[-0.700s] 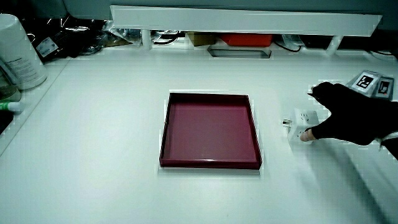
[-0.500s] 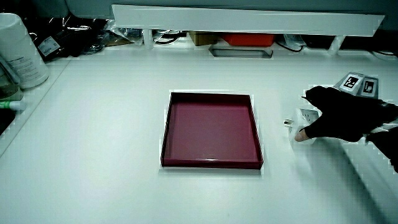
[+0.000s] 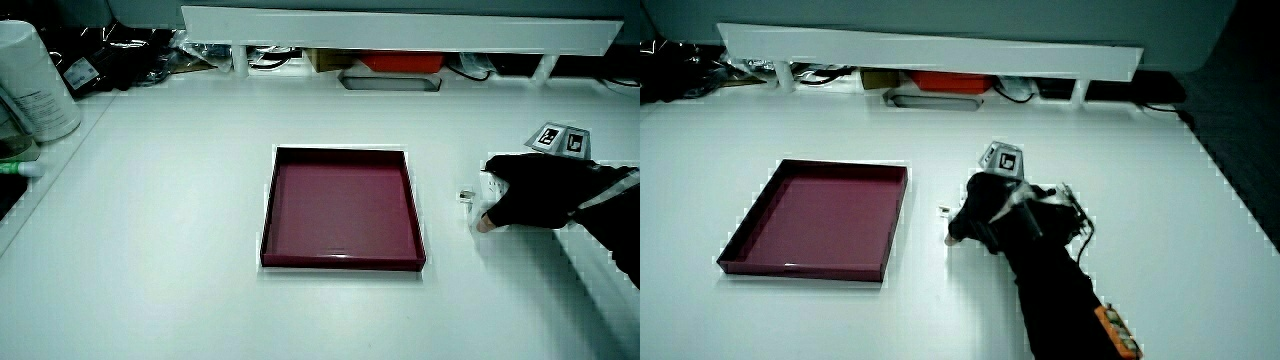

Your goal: Pick socket

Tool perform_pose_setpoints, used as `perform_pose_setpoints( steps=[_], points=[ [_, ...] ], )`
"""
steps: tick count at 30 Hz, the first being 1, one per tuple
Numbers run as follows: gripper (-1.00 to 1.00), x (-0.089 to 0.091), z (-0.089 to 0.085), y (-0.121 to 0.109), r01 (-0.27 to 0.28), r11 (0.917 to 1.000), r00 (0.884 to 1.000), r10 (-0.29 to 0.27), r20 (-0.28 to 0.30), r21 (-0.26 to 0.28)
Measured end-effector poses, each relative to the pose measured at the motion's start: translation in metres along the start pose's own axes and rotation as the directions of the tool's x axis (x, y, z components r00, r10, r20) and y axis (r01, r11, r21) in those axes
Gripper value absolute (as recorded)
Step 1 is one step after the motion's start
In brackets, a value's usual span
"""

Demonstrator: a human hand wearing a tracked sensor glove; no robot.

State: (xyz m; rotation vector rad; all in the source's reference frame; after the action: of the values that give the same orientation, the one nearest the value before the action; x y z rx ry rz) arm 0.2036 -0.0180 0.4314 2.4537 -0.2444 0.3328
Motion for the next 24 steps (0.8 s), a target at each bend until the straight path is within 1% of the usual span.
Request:
perform_pose_setpoints(
  steps=[1,4,8,12,13,14,16,17,21,22,23,24],
  points=[
    [0.00,0.001,-0.001,0.007,0.007,0.9998,1.000,-0.007,-0.005,-0.019],
    [0.00,-0.007,0.001,0.021,-0.005,0.9992,0.999,0.003,-0.045,-0.039],
    [0.00,-0.006,-0.006,0.039,0.020,0.9971,0.999,-0.023,-0.039,-0.074],
    [0.00,-0.005,-0.013,0.055,0.049,0.9932,0.998,-0.052,-0.030,-0.106],
    [0.00,-0.004,-0.014,0.059,0.050,0.9916,0.998,-0.055,-0.042,-0.119],
    [0.00,-0.002,-0.016,0.062,0.058,0.9897,0.997,-0.064,-0.044,-0.131],
    [0.00,-0.002,-0.018,0.066,0.048,0.9864,0.996,-0.058,-0.064,-0.157],
    [0.00,-0.001,-0.020,0.069,0.070,0.9868,0.996,-0.078,-0.053,-0.146],
    [0.00,0.001,-0.022,0.074,0.078,0.9799,0.995,-0.090,-0.054,-0.184],
    [0.05,0.003,-0.023,0.074,0.096,0.9788,0.994,-0.106,-0.042,-0.181],
    [0.10,0.003,-0.024,0.076,0.092,0.9766,0.994,-0.103,-0.048,-0.194],
    [0.14,0.005,-0.025,0.077,0.107,0.9781,0.993,-0.115,-0.033,-0.178]
  ],
)
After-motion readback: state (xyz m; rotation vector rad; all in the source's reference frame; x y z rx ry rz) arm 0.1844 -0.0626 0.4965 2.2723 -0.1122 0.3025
